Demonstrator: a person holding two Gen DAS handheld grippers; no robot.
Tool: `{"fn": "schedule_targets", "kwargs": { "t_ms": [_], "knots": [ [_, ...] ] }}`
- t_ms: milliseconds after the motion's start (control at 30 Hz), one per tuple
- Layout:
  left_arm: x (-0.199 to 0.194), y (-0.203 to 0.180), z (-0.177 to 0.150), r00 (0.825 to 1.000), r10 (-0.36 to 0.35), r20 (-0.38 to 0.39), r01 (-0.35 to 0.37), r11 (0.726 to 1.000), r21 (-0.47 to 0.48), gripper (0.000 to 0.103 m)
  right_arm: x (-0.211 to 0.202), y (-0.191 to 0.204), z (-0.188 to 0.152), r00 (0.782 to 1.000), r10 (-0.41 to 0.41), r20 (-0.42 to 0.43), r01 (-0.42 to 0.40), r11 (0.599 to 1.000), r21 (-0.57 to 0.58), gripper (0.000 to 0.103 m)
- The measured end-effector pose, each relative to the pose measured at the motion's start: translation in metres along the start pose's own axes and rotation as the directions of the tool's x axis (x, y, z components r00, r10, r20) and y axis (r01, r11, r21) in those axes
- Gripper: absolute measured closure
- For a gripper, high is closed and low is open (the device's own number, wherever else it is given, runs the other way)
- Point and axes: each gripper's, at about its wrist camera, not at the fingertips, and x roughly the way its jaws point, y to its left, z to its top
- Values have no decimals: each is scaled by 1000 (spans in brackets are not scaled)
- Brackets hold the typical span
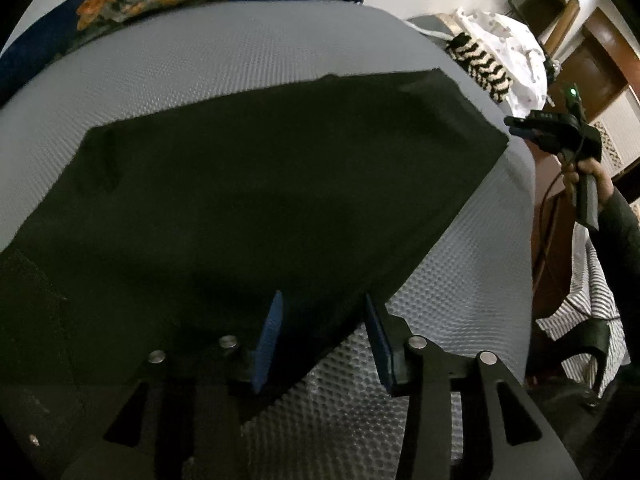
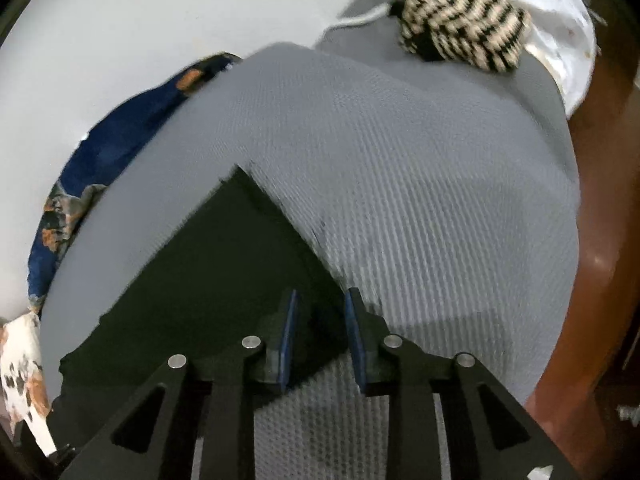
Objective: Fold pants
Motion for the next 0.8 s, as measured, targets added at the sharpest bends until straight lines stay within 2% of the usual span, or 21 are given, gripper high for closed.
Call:
{"fn": "schedule_targets", "kwargs": {
  "t_ms": [67,167,233,333,500,600,800],
  "knots": [
    [-8,4,1,1000,-17,20,17,1000,-12,59,0,7,14,999,38,1,-38,999,-25,79],
    [-18,12,4,998,-22,62,25,999,-48,59,12,26,41,991,130,-39,-133,986,-100,79],
    [-22,20,7,995,-20,97,29,996,-86,59,22,38,53,985,162,-64,-170,976,-133,79],
    [-26,35,8,991,9,137,13,986,-163,59,46,57,72,962,230,-147,-252,954,-159,79],
    [-28,61,9,981,74,177,-19,955,-295,59,85,74,98,945,226,-236,-272,944,-185,79],
    [-29,75,9,977,115,181,-43,932,-359,59,100,72,108,939,229,-257,-279,944,-176,79],
    [-26,93,4,976,148,161,-68,905,-420,59,122,71,116,931,212,-298,-274,944,-185,79]
  ]
}}
